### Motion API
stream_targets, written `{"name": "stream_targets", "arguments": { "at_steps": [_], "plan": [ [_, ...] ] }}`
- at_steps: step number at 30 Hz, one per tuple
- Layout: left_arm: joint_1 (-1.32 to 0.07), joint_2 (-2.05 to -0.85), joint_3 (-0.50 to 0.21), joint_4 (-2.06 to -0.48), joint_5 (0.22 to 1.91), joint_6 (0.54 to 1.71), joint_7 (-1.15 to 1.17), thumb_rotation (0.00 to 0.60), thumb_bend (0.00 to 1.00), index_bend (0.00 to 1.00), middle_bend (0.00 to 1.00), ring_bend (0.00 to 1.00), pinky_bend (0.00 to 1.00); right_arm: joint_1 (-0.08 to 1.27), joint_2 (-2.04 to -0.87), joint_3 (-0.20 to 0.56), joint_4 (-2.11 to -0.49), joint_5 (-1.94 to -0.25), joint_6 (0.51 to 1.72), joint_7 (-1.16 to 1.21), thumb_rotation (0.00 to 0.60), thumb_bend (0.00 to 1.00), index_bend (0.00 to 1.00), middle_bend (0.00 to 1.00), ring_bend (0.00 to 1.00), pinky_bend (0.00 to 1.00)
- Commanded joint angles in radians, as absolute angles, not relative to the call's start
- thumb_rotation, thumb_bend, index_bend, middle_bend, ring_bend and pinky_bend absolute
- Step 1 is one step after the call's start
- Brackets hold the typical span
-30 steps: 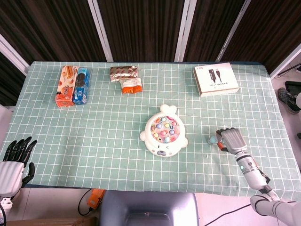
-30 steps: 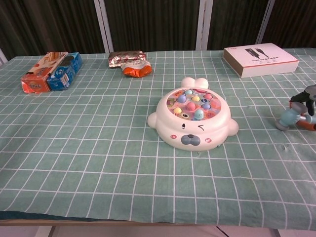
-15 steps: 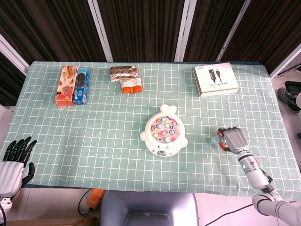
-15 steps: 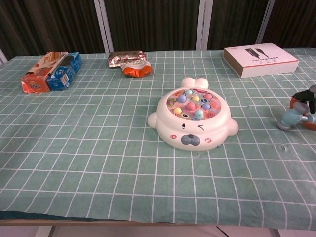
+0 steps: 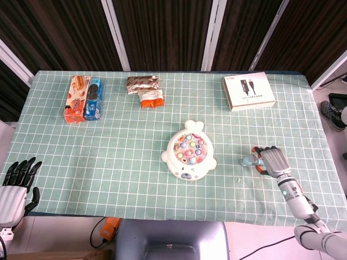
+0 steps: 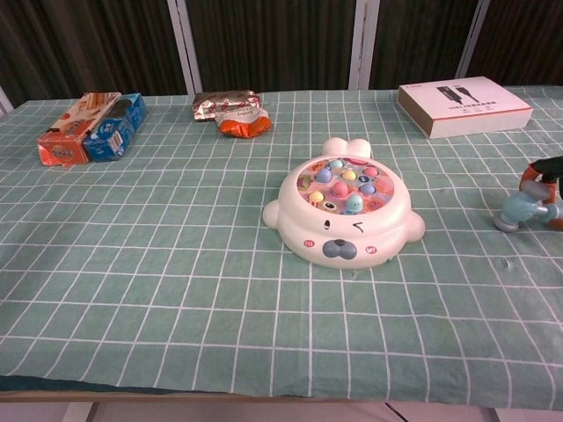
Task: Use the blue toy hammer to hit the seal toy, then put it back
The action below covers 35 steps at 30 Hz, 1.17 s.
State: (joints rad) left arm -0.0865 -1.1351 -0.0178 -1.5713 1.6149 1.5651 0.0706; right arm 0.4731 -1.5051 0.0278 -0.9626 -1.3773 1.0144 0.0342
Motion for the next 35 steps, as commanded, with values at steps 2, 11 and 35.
{"name": "stream_targets", "arguments": {
  "at_steps": [2,11,35],
  "plan": [
    [-0.087,-1.136,-0.018,-1.572,1.615,1.565,0.071,0.6,0.67,0.03,0.01,0.0,0.02,0.469,-1.501,0.03,-0.965,-1.38,1.016,0.038,0.6,0.46,0.43,0.56,0.47,0.49],
    [-0.085,-1.135,-0.019,-1.572,1.614,1.568,0.07,0.6,0.67,0.03,0.01,0.0,0.02,0.439,-1.469,0.036,-0.992,-1.397,1.077,0.026,0.6,0.46,0.41,0.55,0.45,0.47],
    [-0.091,-1.138,-0.006,-1.596,1.619,1.542,0.117,0.6,0.6,0.03,0.01,0.0,0.02,0.008,-1.224,-0.055,-1.527,-1.515,1.673,-0.274,0.6,0.36,0.0,0.0,0.0,0.23]
  ]
}}
